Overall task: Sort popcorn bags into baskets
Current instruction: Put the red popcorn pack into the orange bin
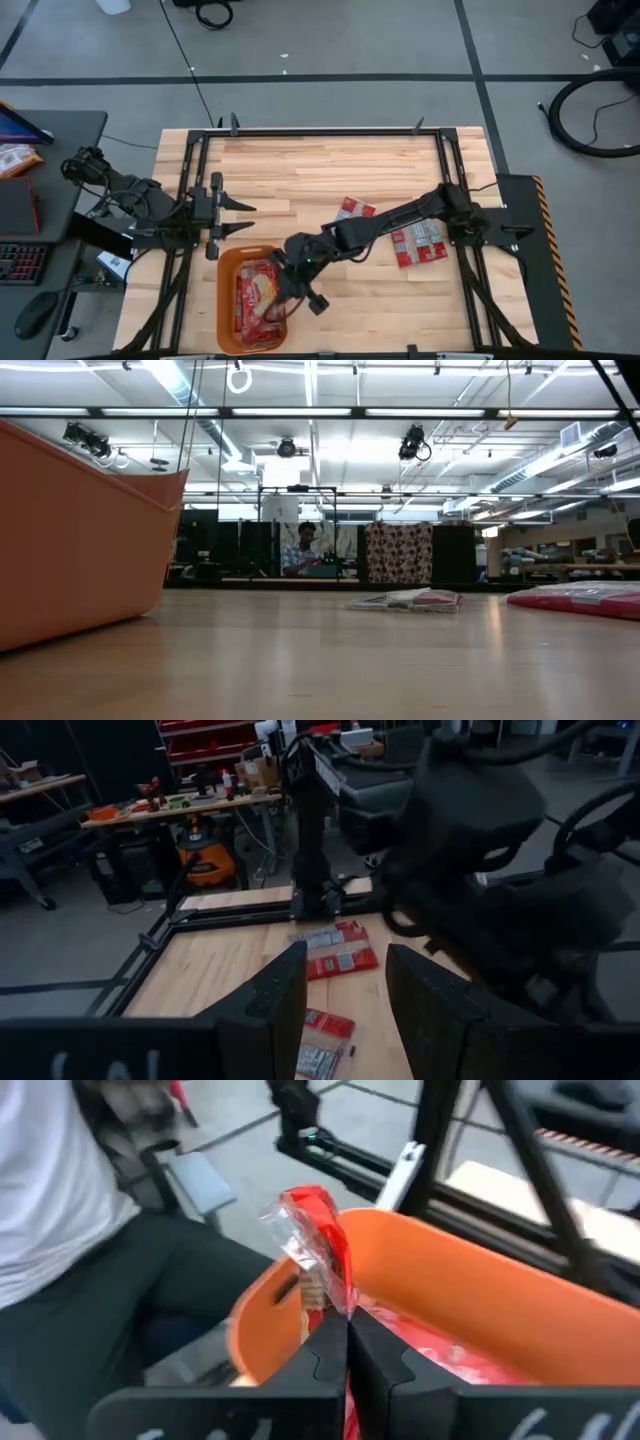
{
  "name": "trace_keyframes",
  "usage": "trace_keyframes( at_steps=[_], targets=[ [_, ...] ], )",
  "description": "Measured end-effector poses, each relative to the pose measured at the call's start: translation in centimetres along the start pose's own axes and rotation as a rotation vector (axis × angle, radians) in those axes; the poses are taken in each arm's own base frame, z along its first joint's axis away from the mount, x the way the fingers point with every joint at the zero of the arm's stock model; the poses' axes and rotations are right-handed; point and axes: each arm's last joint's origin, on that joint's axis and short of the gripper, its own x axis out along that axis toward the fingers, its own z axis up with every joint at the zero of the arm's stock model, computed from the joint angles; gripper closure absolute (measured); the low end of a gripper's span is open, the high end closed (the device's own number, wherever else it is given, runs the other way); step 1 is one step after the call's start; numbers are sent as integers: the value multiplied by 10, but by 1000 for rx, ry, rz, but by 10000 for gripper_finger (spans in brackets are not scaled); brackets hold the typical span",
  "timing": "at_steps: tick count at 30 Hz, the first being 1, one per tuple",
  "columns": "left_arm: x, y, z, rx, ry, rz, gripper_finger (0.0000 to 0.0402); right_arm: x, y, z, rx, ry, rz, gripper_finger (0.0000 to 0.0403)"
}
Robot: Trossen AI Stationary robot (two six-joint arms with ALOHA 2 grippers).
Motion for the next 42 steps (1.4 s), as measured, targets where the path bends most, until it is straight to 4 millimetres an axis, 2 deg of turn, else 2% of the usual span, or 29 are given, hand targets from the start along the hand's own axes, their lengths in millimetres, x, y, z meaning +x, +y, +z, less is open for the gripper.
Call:
trace_keyframes(
  at_steps=[6, 13, 20, 32, 38, 42],
  targets=[
    [0, 0, -1, 3, 5, 0, 258, 10, -30, -21, -17, 14, -74, 387],
    [0, 0, -3, 18, 27, 0, 258, 17, -52, -46, 69, 77, -90, 377],
    [0, 0, -4, 23, 37, 0, 258, 14, -66, -51, 94, 79, -163, 369],
    [0, 0, -6, 27, 50, -1, 258, 16, -66, -48, 178, 80, -382, 297],
    [-1, 0, -14, 27, 126, 1, 258, -4, -45, -42, 191, 239, -320, 298],
    [-1, 1, -21, 31, 193, 7, 258, -13, -28, -47, 211, 414, -335, 298]
  ],
)
